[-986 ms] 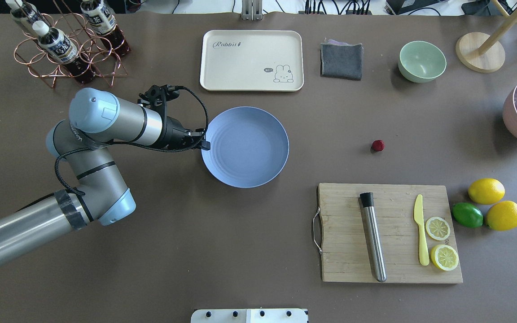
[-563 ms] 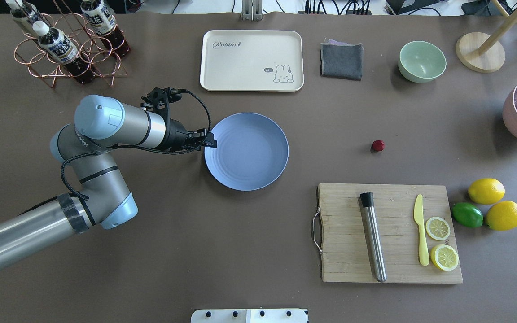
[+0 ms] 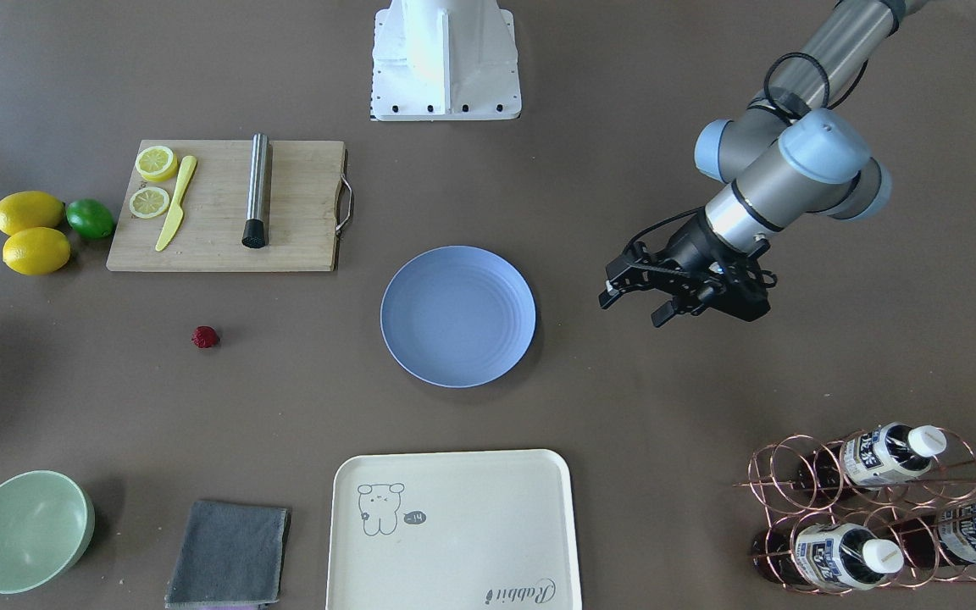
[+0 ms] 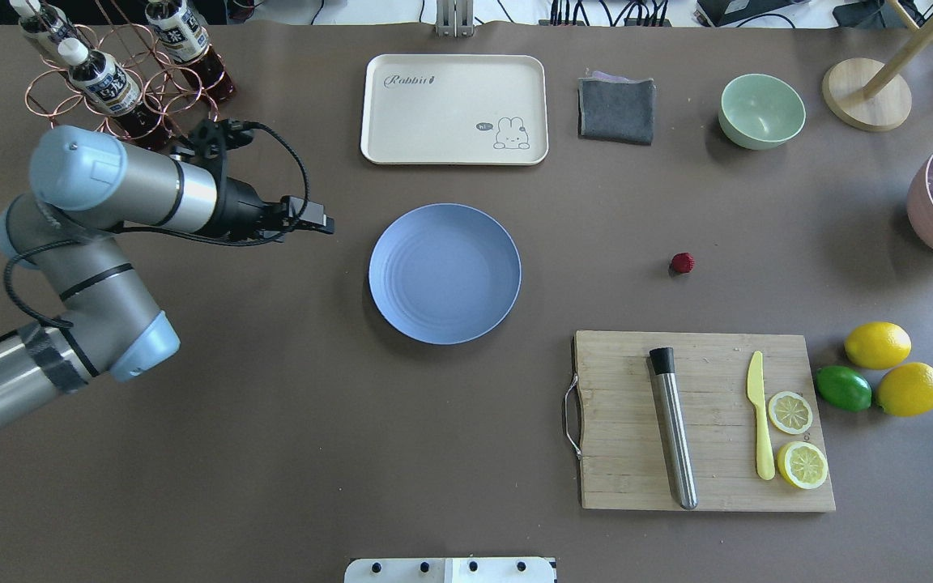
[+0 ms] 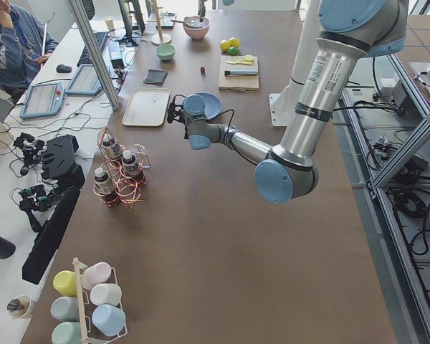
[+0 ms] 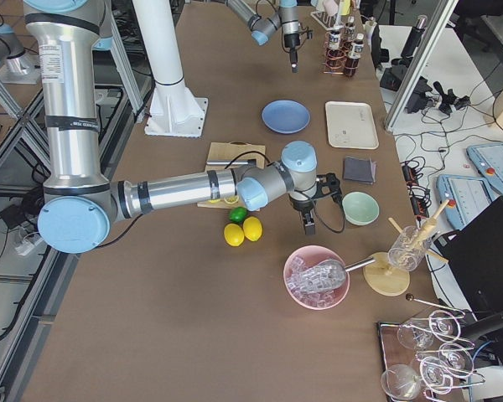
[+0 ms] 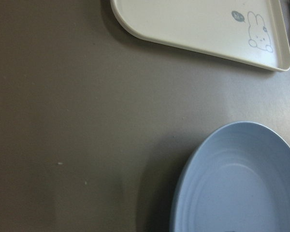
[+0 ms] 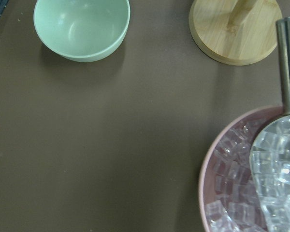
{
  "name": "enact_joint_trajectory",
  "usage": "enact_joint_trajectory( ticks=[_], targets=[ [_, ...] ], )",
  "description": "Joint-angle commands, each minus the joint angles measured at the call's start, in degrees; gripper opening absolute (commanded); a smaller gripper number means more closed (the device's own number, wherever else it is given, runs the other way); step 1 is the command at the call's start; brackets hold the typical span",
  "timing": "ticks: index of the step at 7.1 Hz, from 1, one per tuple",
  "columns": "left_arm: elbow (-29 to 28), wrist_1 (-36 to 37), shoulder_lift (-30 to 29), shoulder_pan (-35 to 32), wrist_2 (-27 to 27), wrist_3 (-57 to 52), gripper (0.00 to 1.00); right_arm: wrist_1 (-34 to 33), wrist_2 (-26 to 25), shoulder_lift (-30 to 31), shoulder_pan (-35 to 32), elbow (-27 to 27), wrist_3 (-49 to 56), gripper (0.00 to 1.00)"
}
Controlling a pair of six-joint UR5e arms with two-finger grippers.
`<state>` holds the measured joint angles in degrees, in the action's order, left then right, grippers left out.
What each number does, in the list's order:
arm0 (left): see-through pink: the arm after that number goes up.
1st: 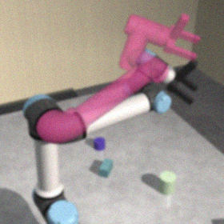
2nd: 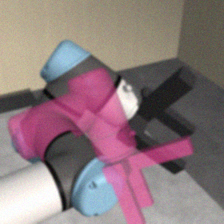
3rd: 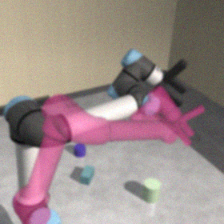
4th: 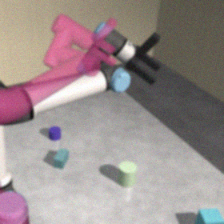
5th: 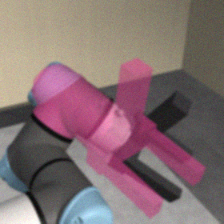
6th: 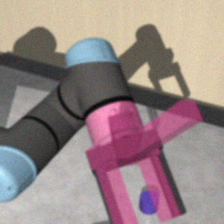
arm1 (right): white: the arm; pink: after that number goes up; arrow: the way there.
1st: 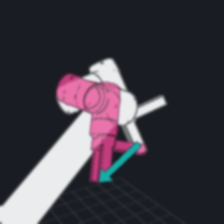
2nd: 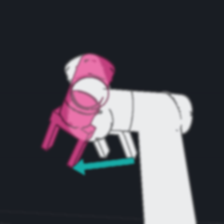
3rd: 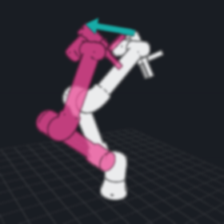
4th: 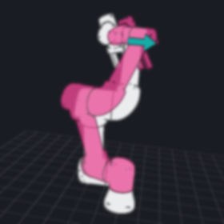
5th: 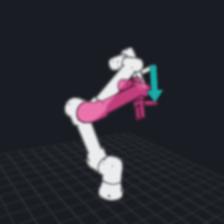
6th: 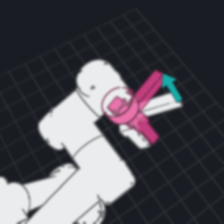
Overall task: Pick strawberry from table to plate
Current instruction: 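Withdraw the left gripper from the plate while the right arm reaches toward the strawberry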
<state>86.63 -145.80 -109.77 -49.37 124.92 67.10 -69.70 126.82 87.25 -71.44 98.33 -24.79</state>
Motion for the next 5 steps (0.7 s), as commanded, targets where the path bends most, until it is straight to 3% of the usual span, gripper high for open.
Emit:
enact_joint_trajectory(
  ticks=[1, 2, 4, 5],
  targets=[
    [1.6, 0.9, 8.8, -15.0, 15.8, -17.2, 1.0, 0.4, -8.1, -6.3, 11.2, -0.5, -18.0, 1.0],
    [1.7, 5.7, 11.3, -22.9, 22.7, -27.1, 1.0, 0.5, -10.7, -8.0, 14.9, -0.8, -22.6, 1.0],
    [0.9, 14.2, 17.1, -32.2, 23.9, -46.9, 1.0, 0.4, -14.4, -11.6, 20.1, -2.4, -28.5, 1.0],
    [0.9, 21.8, 17.4, -36.5, 23.9, -55.8, 1.0, 0.5, -14.7, -13.3, 20.7, -4.1, -29.2, 1.0]
  ],
)
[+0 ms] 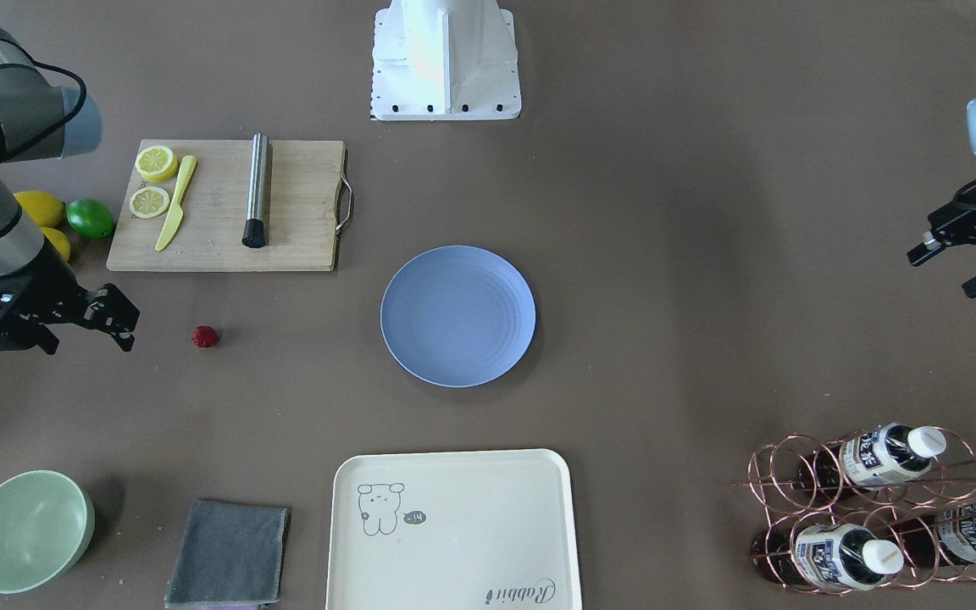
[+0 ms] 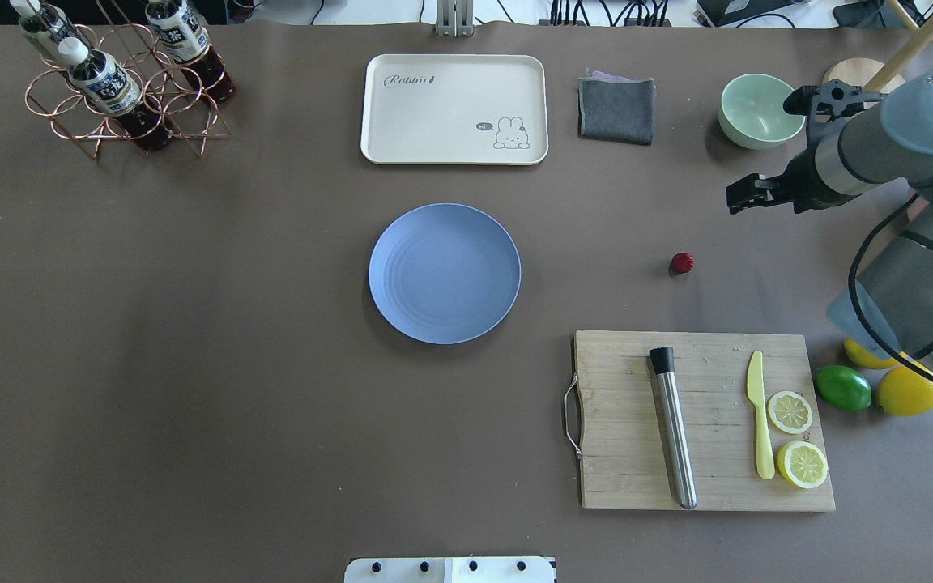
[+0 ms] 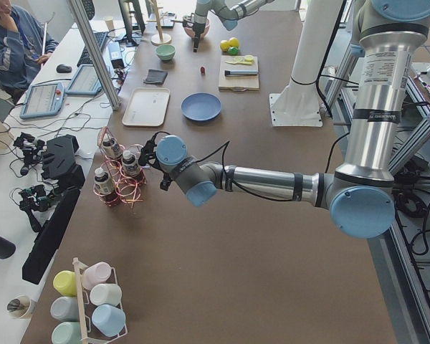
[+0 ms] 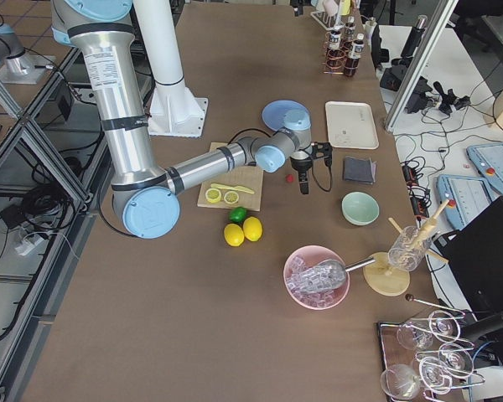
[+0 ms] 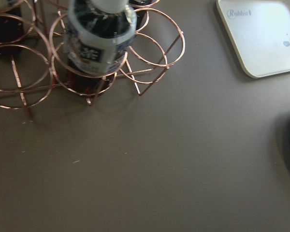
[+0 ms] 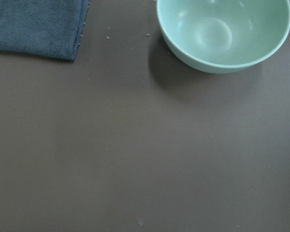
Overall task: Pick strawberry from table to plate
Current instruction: 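Withdraw the left gripper from the plate while the right arm reaches toward the strawberry, then lower the right gripper onto the red strawberry and close it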
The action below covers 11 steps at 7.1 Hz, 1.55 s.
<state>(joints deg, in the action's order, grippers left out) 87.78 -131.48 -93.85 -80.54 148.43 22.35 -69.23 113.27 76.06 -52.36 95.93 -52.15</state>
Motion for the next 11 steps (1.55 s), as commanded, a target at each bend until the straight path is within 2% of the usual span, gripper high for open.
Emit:
enact_joint_trajectory(
  ticks=[1, 2, 3, 4, 6, 9, 10, 11],
  targets=[
    [-0.2, 14.2, 1.5, -8.1, 0.0, -17.9, 1.0, 0.0, -1.1, -3.2, 1.9, -2.5, -1.9, 1.0],
    [-0.2, 17.5, 3.1, -9.1, -6.2, -19.9, 1.0, -0.3, -1.2, -4.2, 2.3, -3.1, -2.5, 1.0],
    [-0.4, 19.9, 6.4, -9.5, -18.8, -20.2, 1.0, -0.4, -1.2, -4.6, 3.5, -3.2, -3.6, 1.0],
    [-1.5, 21.2, 6.0, -9.2, -21.5, -20.2, 1.0, -0.4, -1.7, -4.9, 4.7, -3.3, -4.3, 1.0],
    [-1.5, 22.8, 6.1, -9.4, -17.1, -20.2, 1.0, 0.1, -3.4, -4.8, 7.3, -4.4, -4.4, 0.99],
    [-1.4, 23.3, 6.0, -9.4, -17.0, -19.9, 1.0, 1.6, -4.1, -4.8, 8.5, -5.9, -4.4, 0.93],
    [-1.4, 23.3, 6.0, -9.4, -16.9, -19.8, 1.0, 1.6, -4.1, -4.7, 8.7, -6.0, -5.1, 0.78],
    [-1.4, 23.3, 6.0, -9.4, -16.9, -19.8, 1.0, 1.7, -4.1, -4.6, 9.1, -5.9, -7.4, 0.53]
  ],
)
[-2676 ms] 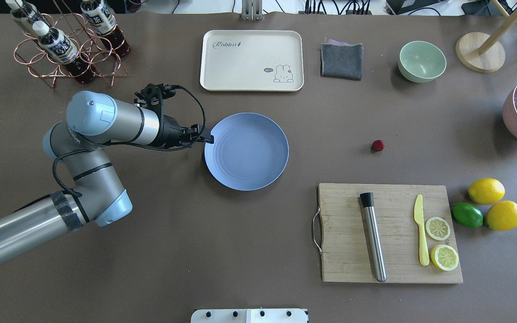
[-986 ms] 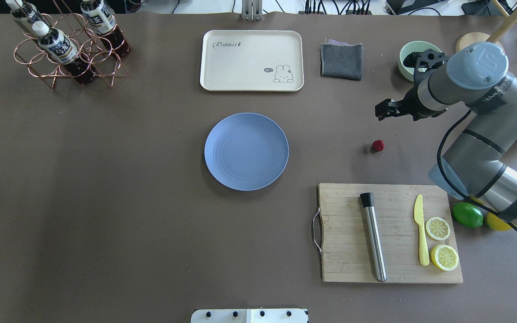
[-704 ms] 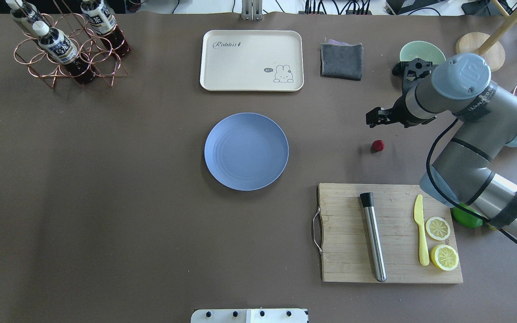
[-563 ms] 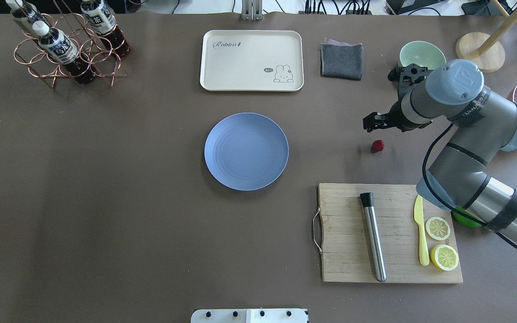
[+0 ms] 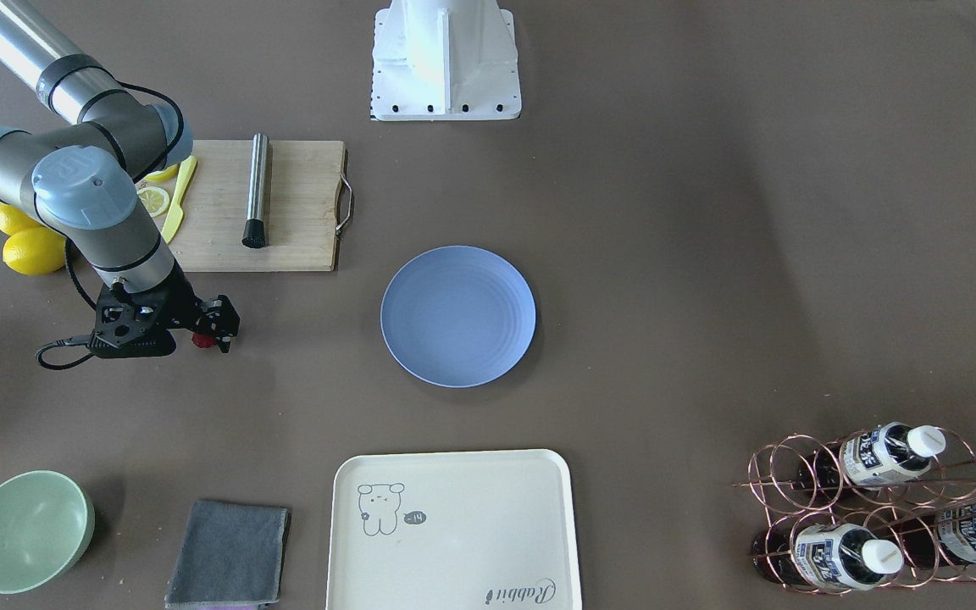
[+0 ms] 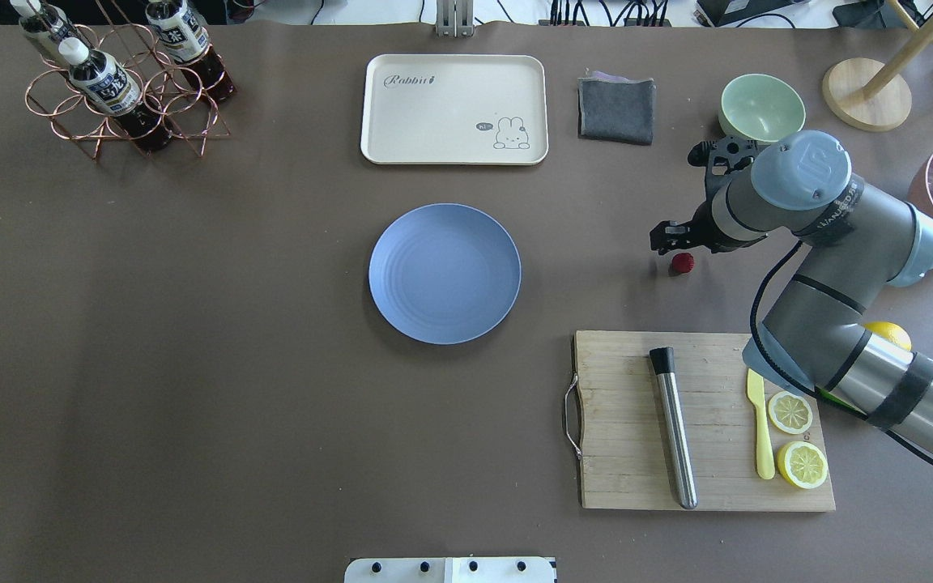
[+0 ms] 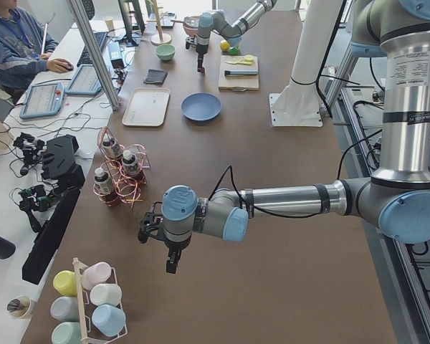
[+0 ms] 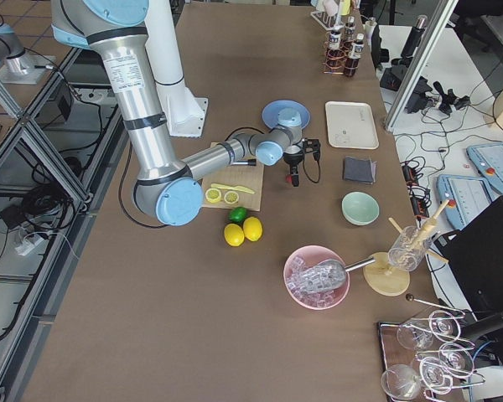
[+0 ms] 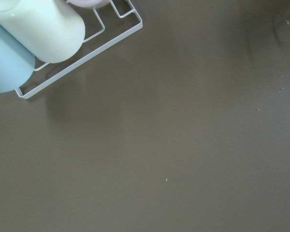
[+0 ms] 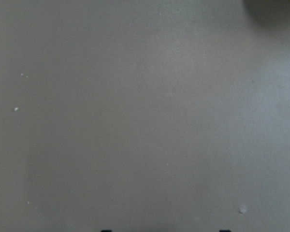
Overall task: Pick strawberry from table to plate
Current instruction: 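Lower the right gripper onto the red strawberry and close it, then carry the strawberry with the right gripper over the blue plate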
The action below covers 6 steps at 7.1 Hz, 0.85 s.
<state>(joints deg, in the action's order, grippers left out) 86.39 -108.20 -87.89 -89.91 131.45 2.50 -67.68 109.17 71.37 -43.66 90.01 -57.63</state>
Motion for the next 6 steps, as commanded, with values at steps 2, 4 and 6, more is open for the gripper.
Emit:
enact_joint_trajectory(
  ticks=[2, 4, 6],
  targets=[
    [0.1, 0.0, 0.0, 0.0, 0.1, 0.0, 1.0, 0.2, 0.0, 0.2, 1.3, 0.9, -3.9, 0.0],
    [0.0, 0.0, 0.1, 0.0, 1.5, 0.1, 1.0, 0.1, 0.3, -0.3, 1.5, 4.0, -4.6, 0.0],
    [0.1, 0.0, 0.3, 0.0, 1.6, 0.1, 1.0, -1.9, 0.6, -5.8, 1.3, 4.2, -13.4, 0.0]
  ],
)
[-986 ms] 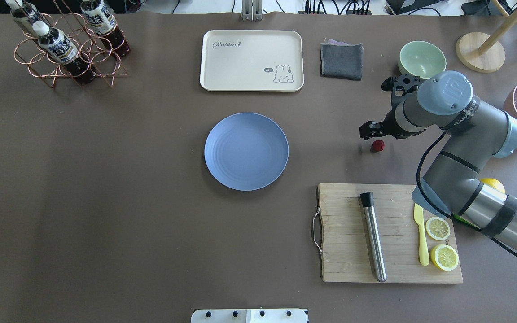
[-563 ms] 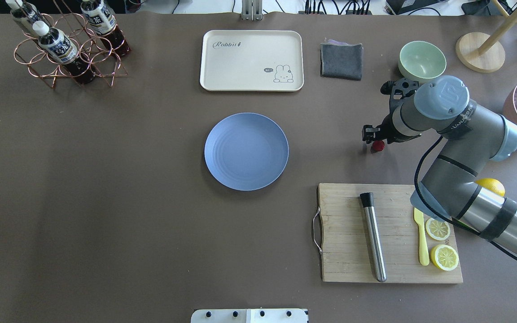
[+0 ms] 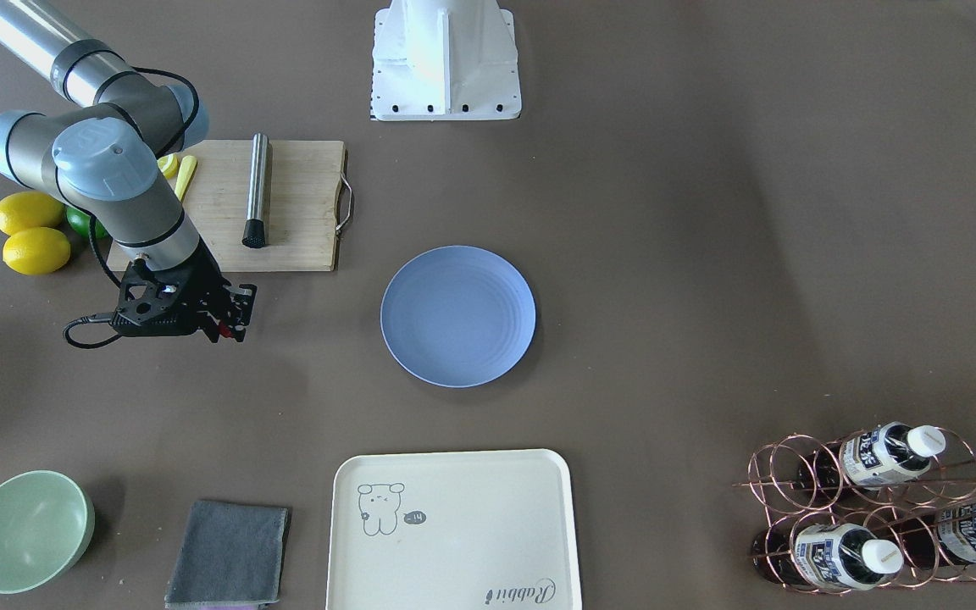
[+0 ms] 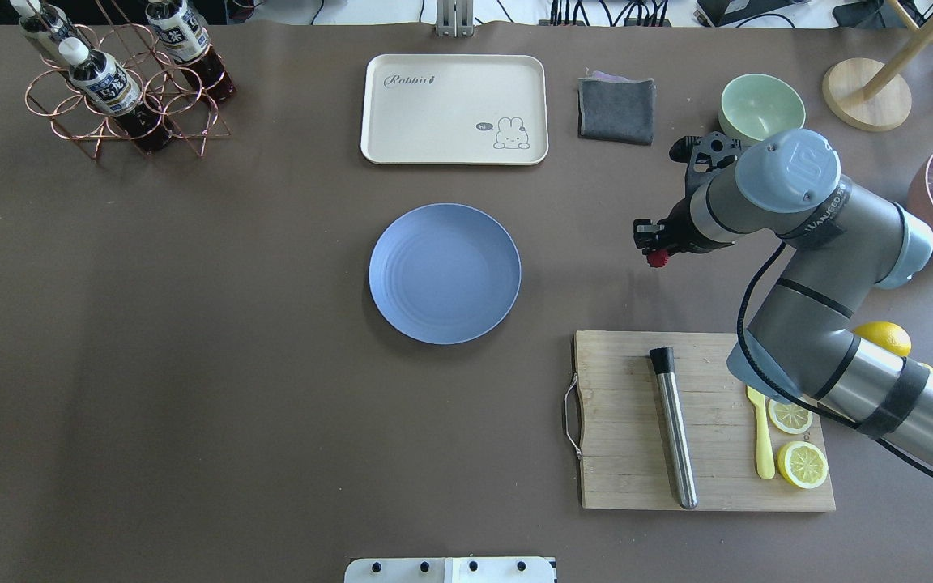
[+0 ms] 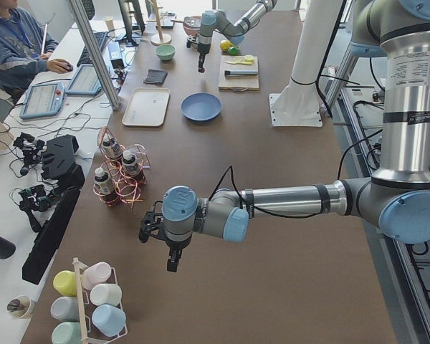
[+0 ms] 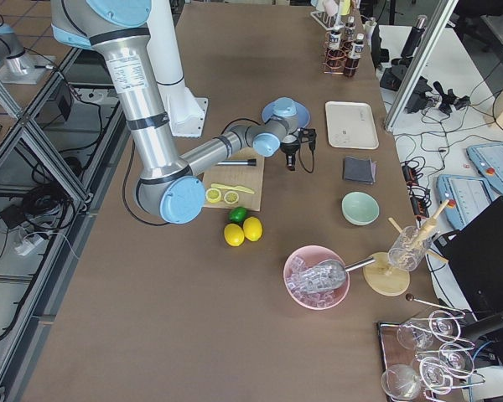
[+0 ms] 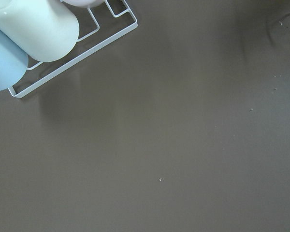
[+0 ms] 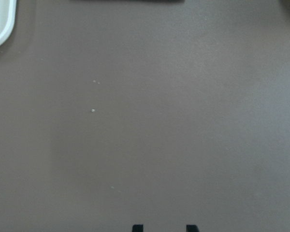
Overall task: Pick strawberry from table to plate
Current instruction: 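Carry the strawberry with the right gripper over the blue plate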
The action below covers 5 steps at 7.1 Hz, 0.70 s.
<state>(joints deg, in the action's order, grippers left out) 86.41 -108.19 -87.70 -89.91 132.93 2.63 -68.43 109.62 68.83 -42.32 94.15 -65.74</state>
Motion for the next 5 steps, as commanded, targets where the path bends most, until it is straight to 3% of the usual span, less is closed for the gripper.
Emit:
enact_joint_trajectory(
  ticks=[1, 3, 5],
  targets=[
    [0.2, -0.1, 0.3, 0.0, 0.1, 0.0, 1.0, -3.1, -0.4, -6.5, 1.6, 0.1, -11.7, 0.0],
    [0.2, -0.1, 0.4, 0.0, 0.3, -0.1, 1.0, -9.1, -7.0, -16.2, 7.5, -2.9, -20.2, 0.0],
    [0.2, -0.1, 0.6, 0.0, 3.2, -0.1, 1.0, -8.8, -12.6, -25.9, 11.7, -13.3, -25.7, 0.0]
  ],
)
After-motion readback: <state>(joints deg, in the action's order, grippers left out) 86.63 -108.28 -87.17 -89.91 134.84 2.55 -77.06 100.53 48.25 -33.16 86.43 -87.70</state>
